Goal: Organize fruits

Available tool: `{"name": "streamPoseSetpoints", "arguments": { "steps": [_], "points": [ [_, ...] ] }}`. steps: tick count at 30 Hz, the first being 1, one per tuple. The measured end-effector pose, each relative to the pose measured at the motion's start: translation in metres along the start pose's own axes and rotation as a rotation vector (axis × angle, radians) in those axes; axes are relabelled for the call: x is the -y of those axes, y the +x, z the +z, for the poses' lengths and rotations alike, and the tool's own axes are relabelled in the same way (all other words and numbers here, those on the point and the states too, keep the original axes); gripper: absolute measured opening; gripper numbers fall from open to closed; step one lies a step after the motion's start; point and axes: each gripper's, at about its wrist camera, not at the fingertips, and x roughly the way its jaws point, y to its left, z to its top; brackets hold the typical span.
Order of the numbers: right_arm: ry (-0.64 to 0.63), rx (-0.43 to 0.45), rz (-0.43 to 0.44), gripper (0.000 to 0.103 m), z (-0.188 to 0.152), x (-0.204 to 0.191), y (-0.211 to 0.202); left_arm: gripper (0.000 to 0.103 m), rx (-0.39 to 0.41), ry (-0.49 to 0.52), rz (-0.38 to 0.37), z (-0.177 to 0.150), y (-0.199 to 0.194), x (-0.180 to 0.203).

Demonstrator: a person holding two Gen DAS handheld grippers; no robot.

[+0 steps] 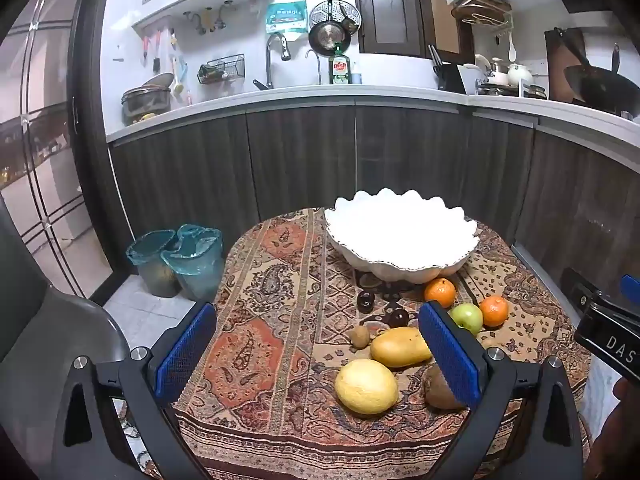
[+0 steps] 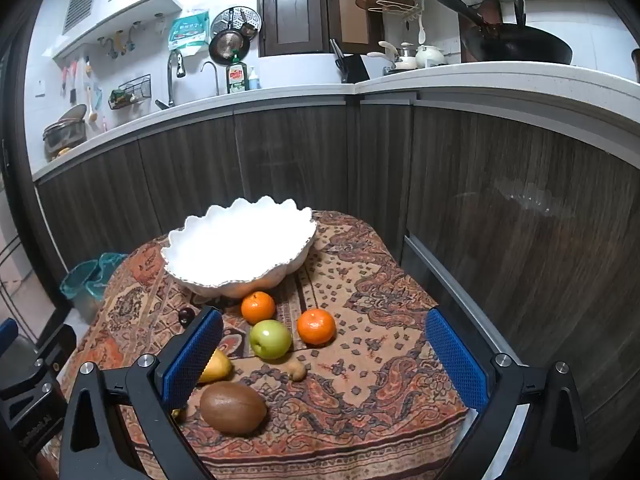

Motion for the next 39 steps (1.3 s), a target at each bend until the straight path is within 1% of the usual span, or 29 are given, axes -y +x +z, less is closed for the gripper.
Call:
{"name": "streamPoseSetpoints", "arguments": {
  "steps": [1, 4, 10, 39],
  "points": [
    [-0.004, -0.004, -0.001, 0.103, 0.0, -0.0001, 0.0, 0.103, 0.028, 0.014, 0.001, -0.0013, -0.007, 0.0047],
    [-0.002, -0.005, -0.002, 0.103, 0.0, 0.0001, -0.0001, 0.103, 0.0, 0.015, -0.011, -0.0013, 0.0018, 0.007],
    [0.0, -0.005, -0.001, 0.103, 0.0002, 0.0004, -0.0004, 0.103, 0.014, 0.006, -0.021, -0.0011, -0.0029, 0.004],
    [0.002, -0.017, -0.002, 0.103, -0.0014, 0.0032, 0.0008, 0.103, -0.001, 0.017, -0.032, -0.002, 0.0006, 0.0053]
  ]
}}
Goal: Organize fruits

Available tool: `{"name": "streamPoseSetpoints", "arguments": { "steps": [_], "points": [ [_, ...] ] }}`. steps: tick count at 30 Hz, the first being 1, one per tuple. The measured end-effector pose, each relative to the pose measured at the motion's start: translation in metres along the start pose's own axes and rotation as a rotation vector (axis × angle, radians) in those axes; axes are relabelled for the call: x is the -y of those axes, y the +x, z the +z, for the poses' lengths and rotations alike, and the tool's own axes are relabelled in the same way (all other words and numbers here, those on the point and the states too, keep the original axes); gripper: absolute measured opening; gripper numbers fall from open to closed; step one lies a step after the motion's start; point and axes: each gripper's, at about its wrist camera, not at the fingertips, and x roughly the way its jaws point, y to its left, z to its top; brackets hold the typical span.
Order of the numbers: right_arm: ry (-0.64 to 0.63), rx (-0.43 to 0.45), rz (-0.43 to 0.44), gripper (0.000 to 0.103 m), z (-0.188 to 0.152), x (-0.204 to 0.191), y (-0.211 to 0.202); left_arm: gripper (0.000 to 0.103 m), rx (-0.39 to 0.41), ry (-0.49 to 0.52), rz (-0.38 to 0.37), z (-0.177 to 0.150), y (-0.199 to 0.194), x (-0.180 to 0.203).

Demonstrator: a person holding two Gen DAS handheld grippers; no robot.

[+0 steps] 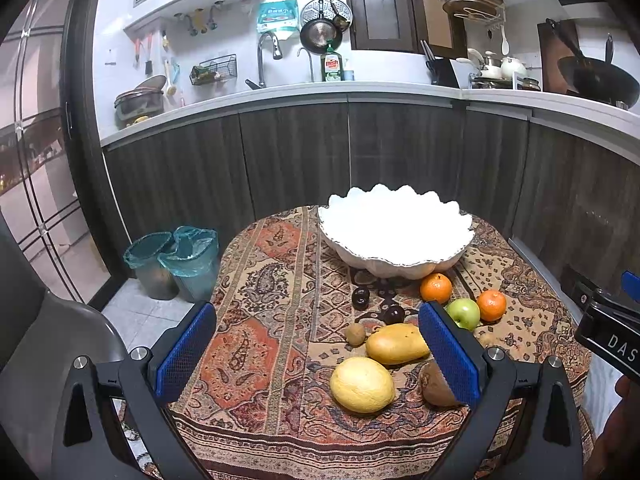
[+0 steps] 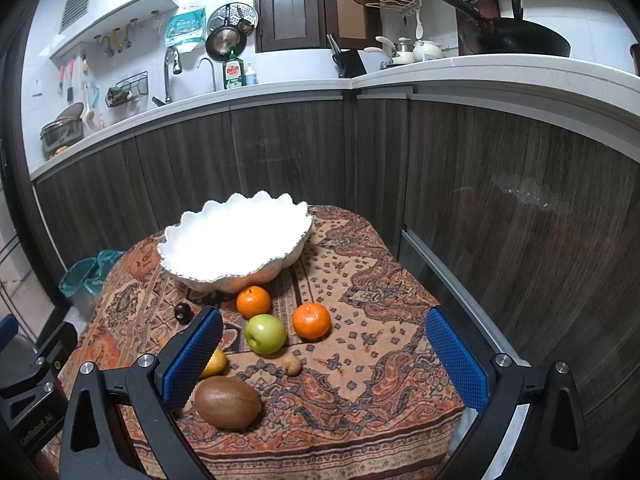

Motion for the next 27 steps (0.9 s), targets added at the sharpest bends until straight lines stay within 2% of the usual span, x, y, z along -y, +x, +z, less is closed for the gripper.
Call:
{"name": "streamPoseSetpoints", "arguments": {
  "steps": [27],
  "points": [
    [-0.005, -0.028, 0.017, 0.103, -0.0009, -0.0029, 0.0041, 0.103, -0.008, 0.006, -0.006, -0.0033, 0.0025, 0.0032]
  ]
}}
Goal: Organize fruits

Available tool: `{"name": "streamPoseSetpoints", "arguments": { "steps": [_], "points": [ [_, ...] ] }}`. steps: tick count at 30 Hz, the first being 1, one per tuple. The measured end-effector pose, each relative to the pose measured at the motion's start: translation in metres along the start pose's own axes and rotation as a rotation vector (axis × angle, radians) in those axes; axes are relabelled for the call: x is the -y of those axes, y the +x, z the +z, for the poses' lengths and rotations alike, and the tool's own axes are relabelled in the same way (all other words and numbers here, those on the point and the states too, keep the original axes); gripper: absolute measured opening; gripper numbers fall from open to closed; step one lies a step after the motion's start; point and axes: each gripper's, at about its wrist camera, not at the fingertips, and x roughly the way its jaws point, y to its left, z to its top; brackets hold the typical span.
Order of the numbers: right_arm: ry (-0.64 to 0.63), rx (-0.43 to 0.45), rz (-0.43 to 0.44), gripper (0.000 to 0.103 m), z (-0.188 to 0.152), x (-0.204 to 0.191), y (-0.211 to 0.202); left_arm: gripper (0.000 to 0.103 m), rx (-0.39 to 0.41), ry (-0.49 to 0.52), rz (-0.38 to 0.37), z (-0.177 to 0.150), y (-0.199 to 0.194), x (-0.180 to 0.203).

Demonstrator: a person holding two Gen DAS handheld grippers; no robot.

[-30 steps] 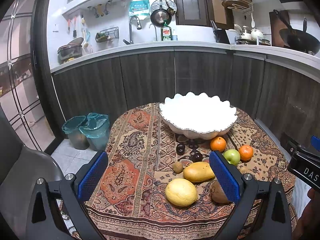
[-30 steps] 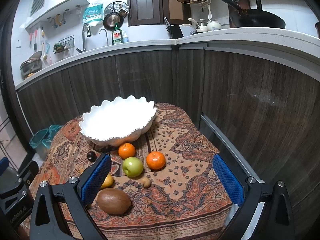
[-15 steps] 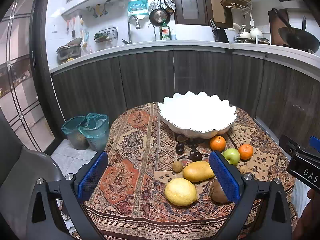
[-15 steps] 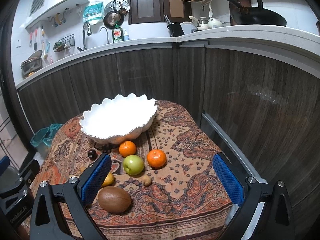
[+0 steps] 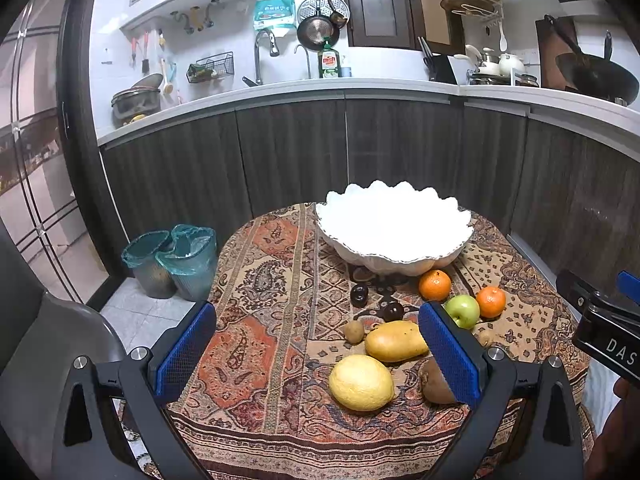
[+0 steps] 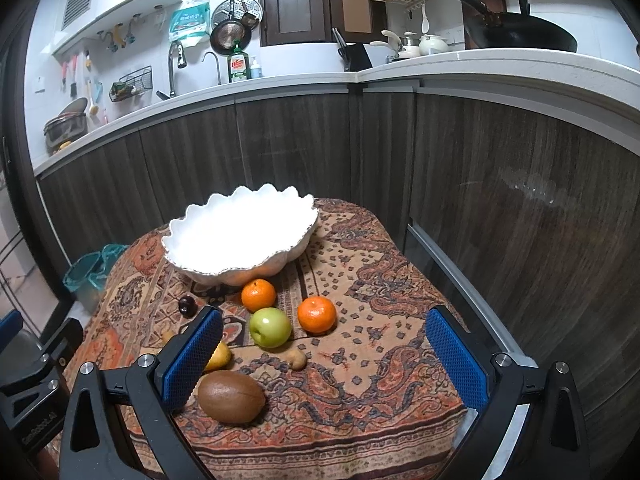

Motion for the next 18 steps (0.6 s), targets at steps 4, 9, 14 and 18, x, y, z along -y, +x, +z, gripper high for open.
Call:
{"name": "streamPoseSetpoints", "arguments": {
  "steps": [4, 9, 14, 18],
  "points": [
    [0.002, -0.001, 0.0, 0.103, -0.0005, -0.0008, 0.0003, 0.103, -0.002, 0.001, -0.001, 0.0007, -0.0001, -0.0002],
    [0.003, -0.001, 0.001, 0.103, -0.0009, 0.0003, 0.0001, 0.103, -0.002, 0.001, -0.001, 0.0006, 0.0005, -0.0006],
    [0.004, -0.002, 0.0, 0.103, -0.001, -0.0002, 0.0003, 0.103, -0.002, 0.001, 0.0, 0.0003, 0.0007, -0.0008],
    [0.005, -0.003, 0.001, 0.103, -0.0011, 0.0012, 0.0003, 0.103, -0.002, 0.002, -0.001, 0.0004, 0.0008, -0.0006]
  ]
}}
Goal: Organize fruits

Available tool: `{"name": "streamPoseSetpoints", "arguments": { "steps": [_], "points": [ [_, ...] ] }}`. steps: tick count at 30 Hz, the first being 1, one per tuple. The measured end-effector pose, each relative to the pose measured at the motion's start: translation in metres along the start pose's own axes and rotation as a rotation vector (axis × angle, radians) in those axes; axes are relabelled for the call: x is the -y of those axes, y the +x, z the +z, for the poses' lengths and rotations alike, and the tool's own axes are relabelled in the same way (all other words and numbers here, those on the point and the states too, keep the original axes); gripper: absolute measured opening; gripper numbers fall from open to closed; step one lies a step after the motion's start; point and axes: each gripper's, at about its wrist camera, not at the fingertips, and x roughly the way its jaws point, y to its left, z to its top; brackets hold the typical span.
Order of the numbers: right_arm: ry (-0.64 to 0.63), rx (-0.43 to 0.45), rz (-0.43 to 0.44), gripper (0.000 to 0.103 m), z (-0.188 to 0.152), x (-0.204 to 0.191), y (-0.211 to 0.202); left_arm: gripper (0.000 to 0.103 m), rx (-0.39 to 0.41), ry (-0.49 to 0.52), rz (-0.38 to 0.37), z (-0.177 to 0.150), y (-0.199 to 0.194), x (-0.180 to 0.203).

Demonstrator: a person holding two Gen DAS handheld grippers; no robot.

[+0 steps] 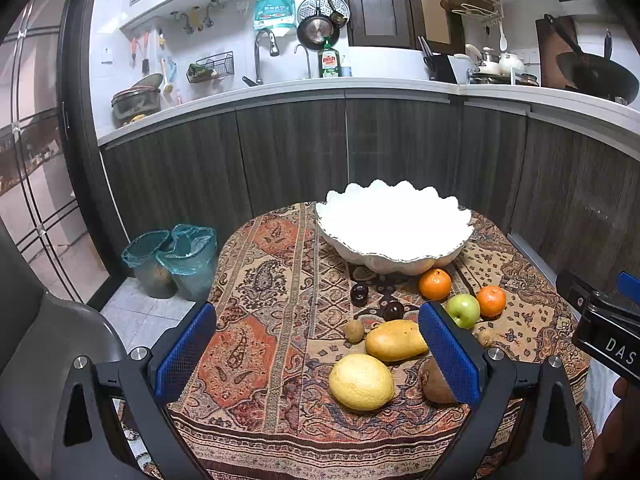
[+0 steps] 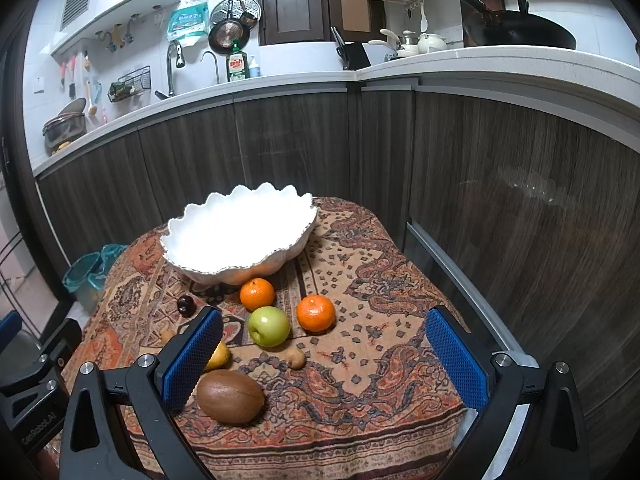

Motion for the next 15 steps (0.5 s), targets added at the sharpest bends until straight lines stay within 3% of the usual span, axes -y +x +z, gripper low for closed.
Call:
{"name": "streamPoseSetpoints", "arguments": {
  "steps": [15],
  "points": [
    [0.001, -0.001, 0.0, 0.103, -0.0009, 0.0002, 0.0012, 0.103, -0.003, 0.002, 0.0, -0.0014, 0.0016, 0.0]
  ]
}}
